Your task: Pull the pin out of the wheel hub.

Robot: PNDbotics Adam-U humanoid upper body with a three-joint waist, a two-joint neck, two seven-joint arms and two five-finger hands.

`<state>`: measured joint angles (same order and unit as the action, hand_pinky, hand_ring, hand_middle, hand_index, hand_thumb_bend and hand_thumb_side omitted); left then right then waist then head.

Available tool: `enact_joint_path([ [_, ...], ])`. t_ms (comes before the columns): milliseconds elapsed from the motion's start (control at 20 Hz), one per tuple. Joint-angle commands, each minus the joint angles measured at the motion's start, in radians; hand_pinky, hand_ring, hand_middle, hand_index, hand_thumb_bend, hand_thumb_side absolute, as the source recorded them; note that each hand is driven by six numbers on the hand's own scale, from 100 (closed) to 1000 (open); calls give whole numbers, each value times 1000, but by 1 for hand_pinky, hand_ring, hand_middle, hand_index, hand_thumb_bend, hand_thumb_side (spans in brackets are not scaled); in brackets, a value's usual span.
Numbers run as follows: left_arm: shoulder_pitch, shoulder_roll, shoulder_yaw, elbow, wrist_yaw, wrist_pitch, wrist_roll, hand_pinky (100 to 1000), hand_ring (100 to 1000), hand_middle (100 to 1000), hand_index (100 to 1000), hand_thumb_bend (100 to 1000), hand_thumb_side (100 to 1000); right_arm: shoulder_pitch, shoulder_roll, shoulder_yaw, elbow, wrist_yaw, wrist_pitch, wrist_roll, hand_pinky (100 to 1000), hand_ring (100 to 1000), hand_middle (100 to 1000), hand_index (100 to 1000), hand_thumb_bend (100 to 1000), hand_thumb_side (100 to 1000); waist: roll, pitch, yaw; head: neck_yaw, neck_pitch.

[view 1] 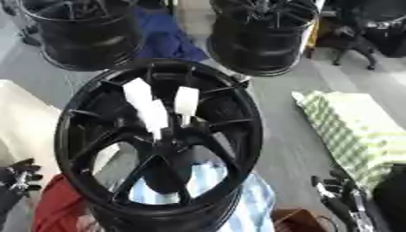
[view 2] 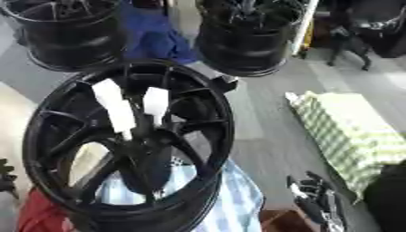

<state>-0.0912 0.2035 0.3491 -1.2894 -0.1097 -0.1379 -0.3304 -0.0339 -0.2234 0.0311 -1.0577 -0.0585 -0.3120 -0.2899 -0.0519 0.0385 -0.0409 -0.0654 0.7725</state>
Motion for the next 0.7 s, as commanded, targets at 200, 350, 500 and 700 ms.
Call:
enact_joint_path([
  [200, -13, 22, 0, -21, 5, 1, 1, 653, 703, 691, 837, 100, 530, -6, -22, -5, -10, 1, -3, 0, 630, 661, 624, 821, 420, 329, 1, -5, 1, -3, -3],
  [350, -14, 23, 0, -21, 6, 2, 1, 653, 703, 691, 837, 100, 530, -5, -21, -6, -15, -11, -6, -7, 629, 661, 625, 823, 421, 327, 1, -5, -1, -2, -3],
  [500, -15, 23, 0, -17, 8, 3, 2, 652, 703, 690, 837, 100, 529, -19, -38, -14, -46, -4, -10, -12, 636, 670, 635, 833, 428, 358, 0, -7, -5, 8, -3],
  [700, -10, 23, -1, -14, 8, 4, 1, 652, 703, 690, 837, 100, 528, -138, -145, -37, -153, 77, -3, -2, 646, 682, 649, 845, 392, 420, -1, -17, -7, 12, -3],
])
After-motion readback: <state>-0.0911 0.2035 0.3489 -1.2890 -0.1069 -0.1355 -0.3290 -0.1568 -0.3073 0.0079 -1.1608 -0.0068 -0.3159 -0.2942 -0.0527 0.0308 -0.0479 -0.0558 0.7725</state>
